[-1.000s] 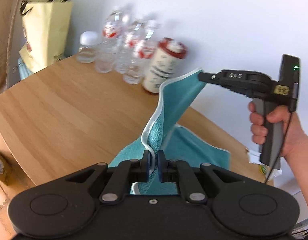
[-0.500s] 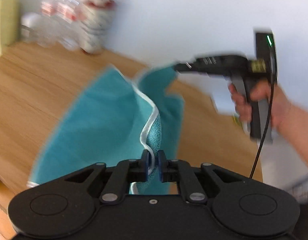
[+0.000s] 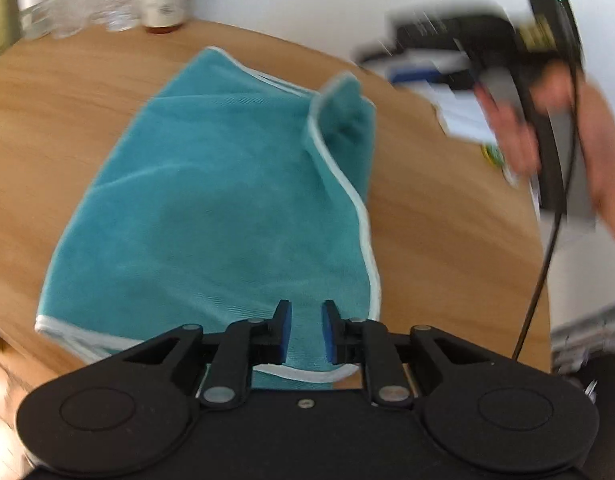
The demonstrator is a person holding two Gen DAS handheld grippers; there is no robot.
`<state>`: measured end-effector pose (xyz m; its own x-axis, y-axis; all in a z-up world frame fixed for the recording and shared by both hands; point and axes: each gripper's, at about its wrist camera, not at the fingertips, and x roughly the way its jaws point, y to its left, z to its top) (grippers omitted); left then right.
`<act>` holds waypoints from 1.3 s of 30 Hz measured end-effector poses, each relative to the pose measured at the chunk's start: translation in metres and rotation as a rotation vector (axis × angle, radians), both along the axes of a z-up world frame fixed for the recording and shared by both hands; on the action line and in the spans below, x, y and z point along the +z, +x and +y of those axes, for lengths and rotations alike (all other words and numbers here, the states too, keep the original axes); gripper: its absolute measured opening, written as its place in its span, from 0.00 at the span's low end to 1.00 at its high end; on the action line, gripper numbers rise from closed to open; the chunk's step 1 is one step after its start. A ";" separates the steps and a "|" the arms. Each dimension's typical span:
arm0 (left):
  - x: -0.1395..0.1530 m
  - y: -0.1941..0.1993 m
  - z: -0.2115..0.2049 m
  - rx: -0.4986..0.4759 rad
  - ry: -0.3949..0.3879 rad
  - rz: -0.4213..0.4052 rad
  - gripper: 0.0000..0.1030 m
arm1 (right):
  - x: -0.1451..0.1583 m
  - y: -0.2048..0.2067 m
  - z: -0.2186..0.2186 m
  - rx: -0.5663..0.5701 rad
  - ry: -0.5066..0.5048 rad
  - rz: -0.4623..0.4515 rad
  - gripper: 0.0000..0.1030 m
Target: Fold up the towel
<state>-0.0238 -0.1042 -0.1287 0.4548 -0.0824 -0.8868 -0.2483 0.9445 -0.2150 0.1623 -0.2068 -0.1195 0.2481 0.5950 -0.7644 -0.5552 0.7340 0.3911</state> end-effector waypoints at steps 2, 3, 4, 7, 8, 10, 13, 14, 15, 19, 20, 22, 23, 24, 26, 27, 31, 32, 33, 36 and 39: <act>-0.010 0.003 0.002 0.011 0.010 0.030 0.22 | -0.003 0.001 0.011 -0.019 -0.060 -0.011 0.63; -0.013 0.004 0.003 0.015 0.011 0.040 0.22 | -0.005 0.001 0.016 -0.023 -0.094 -0.025 0.63; -0.018 0.005 0.006 0.020 0.012 0.050 0.22 | -0.007 0.000 0.021 -0.022 -0.131 -0.044 0.63; -0.026 0.004 0.010 0.018 0.025 0.075 0.22 | -0.020 0.003 0.035 -0.006 -0.236 -0.019 0.56; -0.027 0.002 0.010 0.016 0.024 0.079 0.22 | -0.023 0.004 0.036 -0.011 -0.259 -0.013 0.46; -0.029 0.001 0.012 0.009 0.022 0.077 0.22 | -0.027 0.005 0.035 -0.004 -0.274 -0.008 0.22; -0.030 0.001 0.011 -0.011 0.026 0.073 0.22 | -0.031 0.010 0.034 -0.004 -0.273 0.027 0.10; -0.030 -0.001 0.011 -0.018 0.029 0.072 0.22 | -0.030 0.013 0.030 -0.019 -0.272 0.046 0.10; -0.030 -0.001 0.010 -0.022 0.031 0.073 0.22 | -0.028 0.014 0.026 -0.029 -0.271 0.055 0.13; -0.032 -0.002 0.011 -0.032 0.026 0.080 0.22 | -0.028 0.024 0.014 -0.091 -0.249 0.102 0.29; -0.031 -0.002 0.012 -0.028 0.020 0.083 0.22 | -0.030 0.027 0.011 -0.110 -0.232 0.134 0.34; -0.031 -0.003 0.013 -0.026 0.009 0.089 0.22 | -0.032 0.033 0.006 -0.134 -0.206 0.180 0.34; -0.031 -0.003 0.013 -0.025 0.005 0.090 0.22 | -0.033 0.032 0.006 -0.128 -0.208 0.182 0.34; -0.031 -0.004 0.014 -0.022 0.002 0.089 0.22 | -0.034 0.032 0.008 -0.121 -0.211 0.184 0.34; -0.033 -0.004 0.015 -0.023 -0.001 0.087 0.22 | -0.034 0.031 0.010 -0.101 -0.212 0.187 0.29; -0.033 -0.003 0.015 -0.024 -0.001 0.088 0.22 | -0.035 0.031 0.011 -0.090 -0.212 0.188 0.19; -0.035 -0.002 0.018 -0.012 -0.014 0.095 0.22 | -0.029 0.027 0.017 -0.028 -0.212 0.134 0.03; -0.034 -0.003 0.018 -0.009 -0.019 0.096 0.22 | -0.028 0.027 0.018 -0.016 -0.210 0.118 0.03; -0.034 -0.003 0.018 -0.008 -0.022 0.097 0.22 | -0.026 0.027 0.020 -0.004 -0.208 0.103 0.03; -0.033 -0.005 0.018 -0.021 -0.023 0.103 0.22 | -0.025 0.031 0.018 0.010 -0.218 0.061 0.03; -0.032 -0.006 0.016 -0.047 -0.011 0.109 0.22 | -0.025 0.039 0.019 0.036 -0.219 0.001 0.03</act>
<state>-0.0297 -0.0886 -0.1609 0.3513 -0.1111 -0.9296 -0.2259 0.9536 -0.1993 0.2015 -0.1874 -0.1447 0.2288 0.4230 -0.8768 -0.5822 0.7813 0.2250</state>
